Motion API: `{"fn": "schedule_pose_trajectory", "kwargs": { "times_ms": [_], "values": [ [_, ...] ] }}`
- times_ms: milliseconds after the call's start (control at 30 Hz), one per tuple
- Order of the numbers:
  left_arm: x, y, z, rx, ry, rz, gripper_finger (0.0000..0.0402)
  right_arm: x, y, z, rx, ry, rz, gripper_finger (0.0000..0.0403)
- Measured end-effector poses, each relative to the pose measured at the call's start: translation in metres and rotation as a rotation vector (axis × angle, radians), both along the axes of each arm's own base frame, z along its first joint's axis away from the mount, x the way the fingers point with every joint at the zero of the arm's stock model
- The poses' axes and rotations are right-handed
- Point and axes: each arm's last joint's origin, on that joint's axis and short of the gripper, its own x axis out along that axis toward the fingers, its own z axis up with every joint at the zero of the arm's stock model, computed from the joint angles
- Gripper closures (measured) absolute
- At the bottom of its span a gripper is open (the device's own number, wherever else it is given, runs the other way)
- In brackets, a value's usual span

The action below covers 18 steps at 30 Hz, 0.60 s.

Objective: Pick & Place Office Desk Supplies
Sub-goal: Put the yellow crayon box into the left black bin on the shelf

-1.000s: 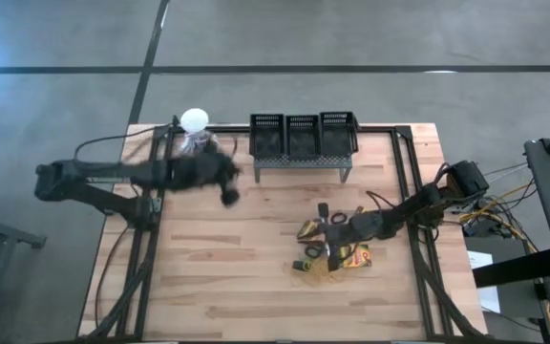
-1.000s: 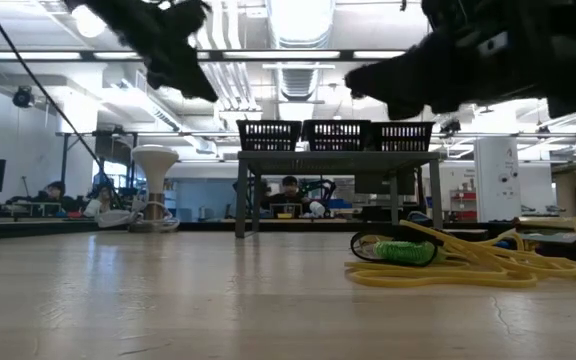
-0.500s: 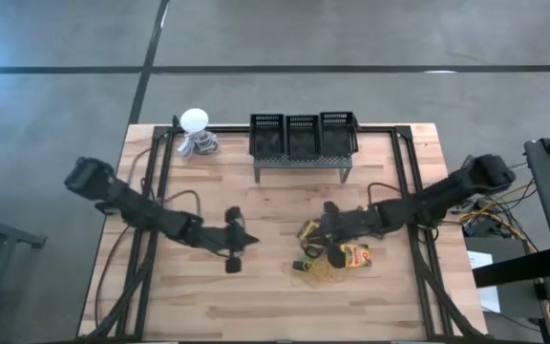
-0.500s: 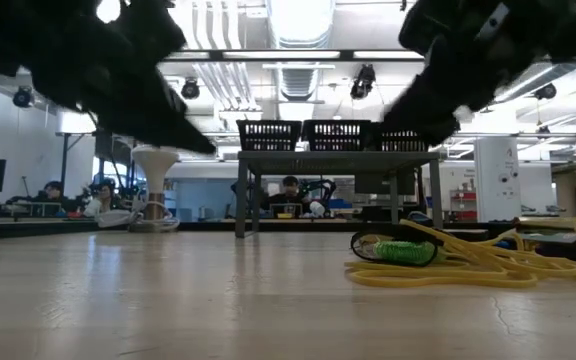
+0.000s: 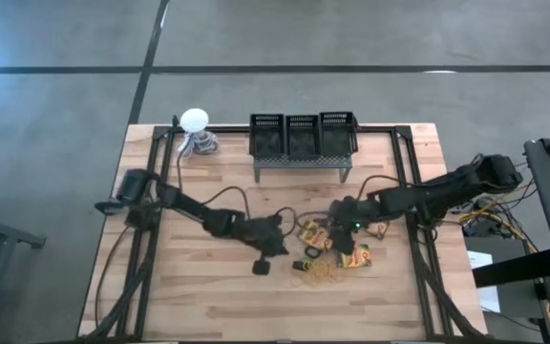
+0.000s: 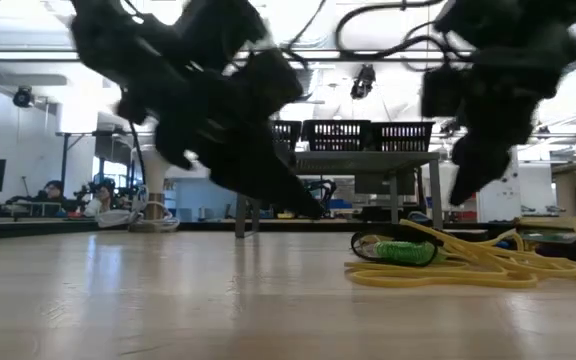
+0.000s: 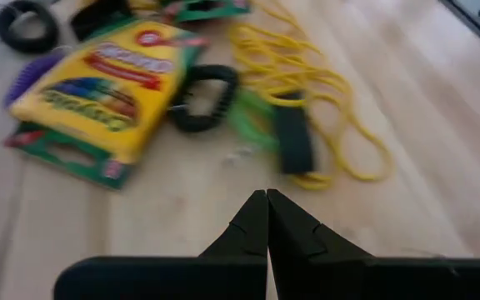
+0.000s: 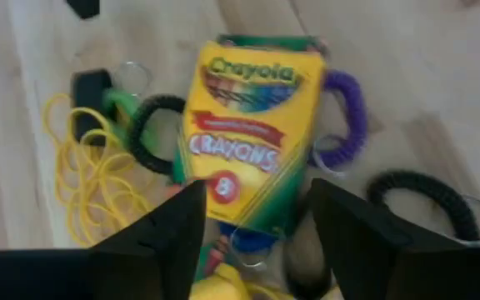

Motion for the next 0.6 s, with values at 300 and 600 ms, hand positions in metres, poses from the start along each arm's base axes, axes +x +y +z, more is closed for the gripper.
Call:
{"fn": "schedule_pose_trajectory", "kwargs": {
  "times_ms": [300,600],
  "values": [
    [0.028,0.043,-0.023,-0.090,0.039,0.055,0.0400,0.002,-0.036,-0.018,0.199,-0.052,-0.005,0.0130],
    [0.050,0.042,-0.035,-0.157,0.034,0.122,0.0400,0.009,-0.038,-0.044,0.319,0.002,0.013,0.0133]
  ]
}}
